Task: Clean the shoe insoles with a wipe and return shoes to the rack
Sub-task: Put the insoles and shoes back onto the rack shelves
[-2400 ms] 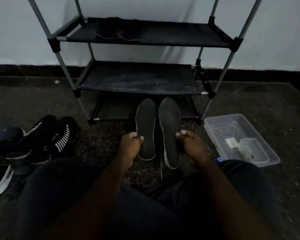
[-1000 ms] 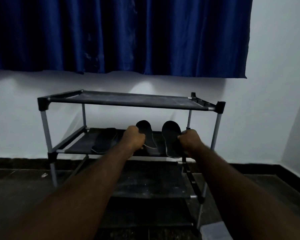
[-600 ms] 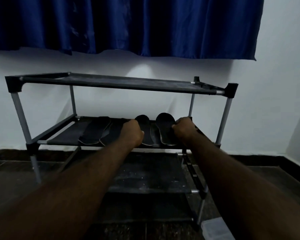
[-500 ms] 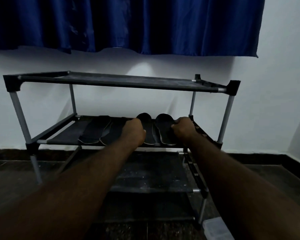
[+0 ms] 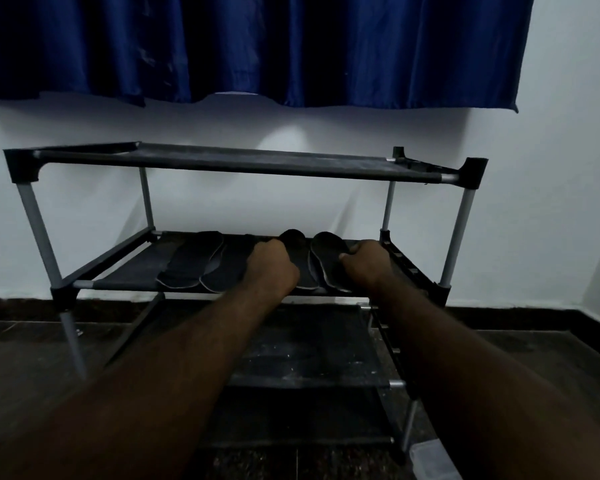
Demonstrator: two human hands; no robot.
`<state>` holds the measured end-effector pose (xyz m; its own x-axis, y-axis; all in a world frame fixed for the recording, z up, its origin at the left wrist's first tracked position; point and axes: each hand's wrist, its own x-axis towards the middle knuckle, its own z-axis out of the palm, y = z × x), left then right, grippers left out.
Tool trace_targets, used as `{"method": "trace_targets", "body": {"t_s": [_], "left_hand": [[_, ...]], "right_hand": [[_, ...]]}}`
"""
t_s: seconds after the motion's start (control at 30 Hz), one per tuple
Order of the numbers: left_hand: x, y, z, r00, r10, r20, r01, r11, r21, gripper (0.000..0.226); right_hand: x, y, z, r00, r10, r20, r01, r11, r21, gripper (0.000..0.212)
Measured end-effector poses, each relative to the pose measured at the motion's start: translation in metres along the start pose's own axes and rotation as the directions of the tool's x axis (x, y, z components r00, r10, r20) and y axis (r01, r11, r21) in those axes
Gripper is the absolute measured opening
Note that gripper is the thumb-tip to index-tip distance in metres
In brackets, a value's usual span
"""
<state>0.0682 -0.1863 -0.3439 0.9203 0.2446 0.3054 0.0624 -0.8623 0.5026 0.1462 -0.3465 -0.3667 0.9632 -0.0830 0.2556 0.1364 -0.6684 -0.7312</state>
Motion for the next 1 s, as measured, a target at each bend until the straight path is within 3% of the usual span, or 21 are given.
{"method": "trace_targets", "body": {"t_s": [0.17, 0.23, 0.3, 0.37, 0.53, 0.63, 0.77, 1.0], "left_hand": [[-0.026, 0.000, -0.013, 1.000, -0.012, -0.021, 0.011, 0.999, -0.046, 0.037], [-0.045, -0.007, -0.027, 0.999, 0.016, -0.048, -0.020, 0.996, -0.090, 0.036], [-0.072, -0.019, -0.044, 0.996, 0.053, -0.067, -0.062, 0.989, -0.135, 0.034], [-0.107, -0.032, -0.058, 0.993, 0.090, -0.077, -0.105, 0.970, -0.217, 0.028], [-0.184, -0.100, -0.091, 0.996, -0.010, -0.092, -0.017, 0.959, -0.283, 0.016], [-0.220, -0.161, -0.108, 0.985, -0.129, -0.117, 0.091, 0.955, -0.284, 0.015], [-0.263, -0.244, -0.122, 0.953, -0.291, -0.079, 0.245, 0.901, -0.358, 0.014], [-0.316, -0.379, -0.138, 0.832, -0.555, -0.017, 0.552, 0.830, -0.078, 0.017]], "right_hand": [[-0.022, -0.011, -0.009, 0.999, -0.039, -0.003, 0.038, 0.994, -0.105, 0.030], [-0.043, -0.025, -0.015, 0.987, -0.152, -0.056, 0.140, 0.975, -0.172, 0.038], [-0.074, -0.050, -0.018, 0.941, -0.326, -0.094, 0.301, 0.929, -0.214, 0.038], [-0.111, -0.074, -0.019, 0.868, -0.488, -0.097, 0.463, 0.863, -0.200, 0.023], [-0.224, -0.127, 0.023, 0.728, -0.675, 0.120, 0.683, 0.728, -0.054, 0.015], [-0.276, -0.147, 0.079, 0.679, -0.658, 0.326, 0.694, 0.720, 0.009, 0.014], [-0.329, -0.167, 0.152, 0.651, -0.593, 0.474, 0.633, 0.769, 0.094, 0.010], [-0.401, -0.181, 0.262, 0.470, -0.375, 0.799, 0.561, 0.826, 0.057, 0.024]]}}
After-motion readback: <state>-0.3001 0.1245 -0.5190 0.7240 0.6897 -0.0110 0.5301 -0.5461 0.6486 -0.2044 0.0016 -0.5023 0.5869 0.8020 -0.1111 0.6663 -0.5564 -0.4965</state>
